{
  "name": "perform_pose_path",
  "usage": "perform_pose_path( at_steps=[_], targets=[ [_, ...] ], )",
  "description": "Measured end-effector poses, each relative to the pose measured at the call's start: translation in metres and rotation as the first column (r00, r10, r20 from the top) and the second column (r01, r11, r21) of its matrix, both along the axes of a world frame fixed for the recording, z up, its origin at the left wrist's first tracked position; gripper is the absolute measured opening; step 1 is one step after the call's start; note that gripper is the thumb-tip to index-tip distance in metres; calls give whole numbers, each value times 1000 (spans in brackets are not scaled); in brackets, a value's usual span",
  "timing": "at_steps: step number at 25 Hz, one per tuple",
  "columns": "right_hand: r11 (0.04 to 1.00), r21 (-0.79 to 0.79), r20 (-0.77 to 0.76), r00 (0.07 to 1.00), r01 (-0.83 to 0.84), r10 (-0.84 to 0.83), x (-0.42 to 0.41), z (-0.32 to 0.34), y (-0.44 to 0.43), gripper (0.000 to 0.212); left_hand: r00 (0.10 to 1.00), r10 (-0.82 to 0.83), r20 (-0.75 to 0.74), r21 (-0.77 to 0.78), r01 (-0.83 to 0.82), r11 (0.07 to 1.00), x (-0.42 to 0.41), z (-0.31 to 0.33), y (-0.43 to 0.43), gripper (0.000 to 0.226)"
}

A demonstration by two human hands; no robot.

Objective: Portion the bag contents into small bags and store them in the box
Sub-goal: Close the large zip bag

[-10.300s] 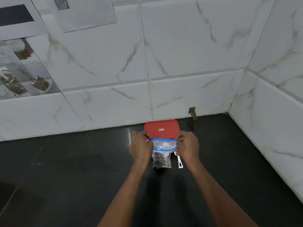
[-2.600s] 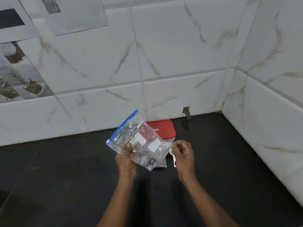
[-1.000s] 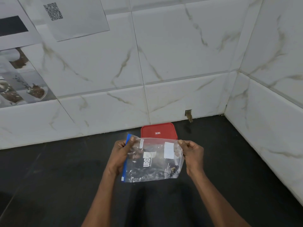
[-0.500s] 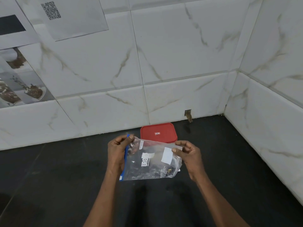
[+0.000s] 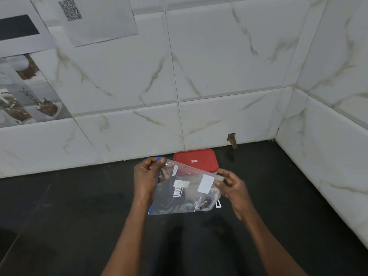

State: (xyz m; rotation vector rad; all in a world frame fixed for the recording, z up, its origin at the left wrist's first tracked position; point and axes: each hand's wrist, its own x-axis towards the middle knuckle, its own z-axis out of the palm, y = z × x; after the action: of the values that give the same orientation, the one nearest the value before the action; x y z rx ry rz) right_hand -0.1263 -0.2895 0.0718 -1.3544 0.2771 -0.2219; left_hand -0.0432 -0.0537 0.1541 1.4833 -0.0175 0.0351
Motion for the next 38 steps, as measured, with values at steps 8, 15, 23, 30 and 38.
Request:
perform_pose_path(
  at_steps=[8,15,23,30,38],
  targets=[
    [983,-144,-22,994,-113,111,-6,2,4,45,980,-201,6,192,196,962,13,27,-4,6],
    [834,-539,35,987,-116,160,11,25,30,5,864,-502,35,559,400,726,12,47,-39,31],
    [984,-109,122,981,-139,152,4,39,11,11,973,-224,-48,261,229,938,24,-10,13,119],
    [991,78,69,992,-107,101,26,45,12,19,790,-512,-336,-41,531,846,-19,-76,5,51],
    [925,-117,-177,924,-361,339,9,28,2,65,860,-414,-300,-114,398,910,-17,-70,13,42]
  ],
)
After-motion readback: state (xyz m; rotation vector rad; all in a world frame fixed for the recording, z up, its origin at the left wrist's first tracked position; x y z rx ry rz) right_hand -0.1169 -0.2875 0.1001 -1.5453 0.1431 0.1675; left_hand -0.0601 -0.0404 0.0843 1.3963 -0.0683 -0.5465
